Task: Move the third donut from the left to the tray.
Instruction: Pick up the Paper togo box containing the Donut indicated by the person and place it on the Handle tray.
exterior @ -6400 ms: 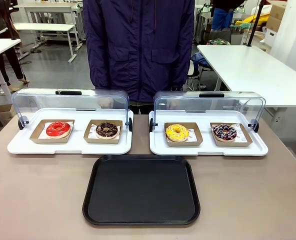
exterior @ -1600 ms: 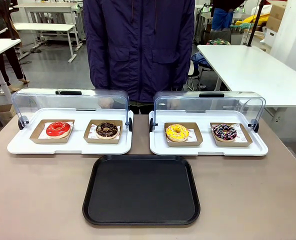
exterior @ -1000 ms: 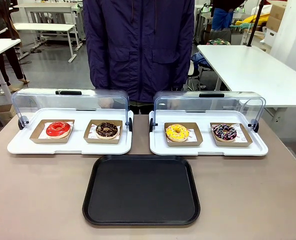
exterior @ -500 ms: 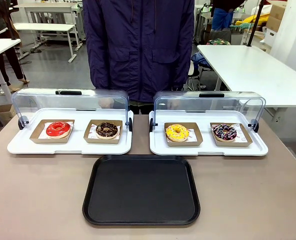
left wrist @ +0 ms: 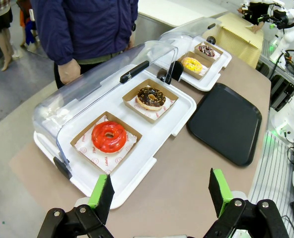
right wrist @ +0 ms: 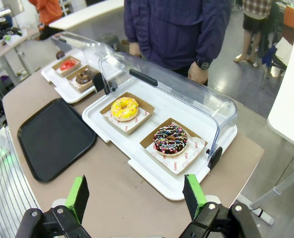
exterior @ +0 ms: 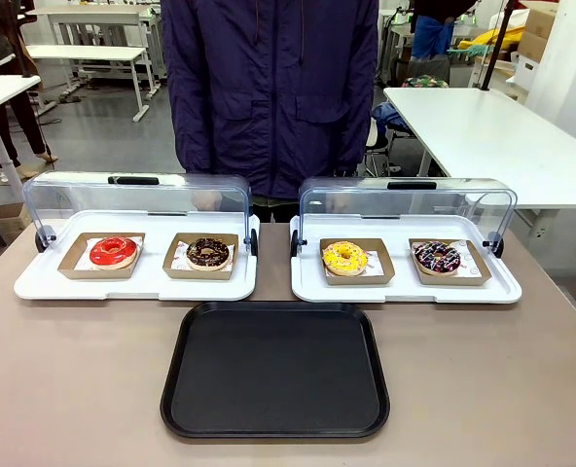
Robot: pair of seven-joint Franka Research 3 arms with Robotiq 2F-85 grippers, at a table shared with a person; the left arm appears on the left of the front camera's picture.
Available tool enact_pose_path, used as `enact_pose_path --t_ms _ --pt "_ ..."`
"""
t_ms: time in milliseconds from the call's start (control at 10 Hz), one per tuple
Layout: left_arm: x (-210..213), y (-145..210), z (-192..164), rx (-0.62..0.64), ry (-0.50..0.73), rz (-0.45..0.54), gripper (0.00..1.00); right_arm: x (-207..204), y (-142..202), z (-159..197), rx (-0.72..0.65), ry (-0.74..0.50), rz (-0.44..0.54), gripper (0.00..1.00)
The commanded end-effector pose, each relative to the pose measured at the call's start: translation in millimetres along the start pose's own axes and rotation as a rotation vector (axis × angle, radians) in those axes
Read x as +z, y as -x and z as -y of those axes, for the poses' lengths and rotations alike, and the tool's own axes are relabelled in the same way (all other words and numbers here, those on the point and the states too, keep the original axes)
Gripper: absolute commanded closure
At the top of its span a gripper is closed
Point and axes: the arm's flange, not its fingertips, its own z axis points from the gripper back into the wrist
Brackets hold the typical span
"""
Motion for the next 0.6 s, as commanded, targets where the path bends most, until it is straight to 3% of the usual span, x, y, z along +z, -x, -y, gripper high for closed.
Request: enact_pose_path --t_ms 0,500 --pt "0.4 -1.4 1.5 -0.012 0.009 0.009 0.0 -0.1 -2.9 3.0 0.022 -0.004 0.029 0.0" --pt "0.4 -1.4 1.5 -0.012 0.009 0.009 0.0 -0.1 -2.9 3.0 0.022 -0.004 0.029 0.0"
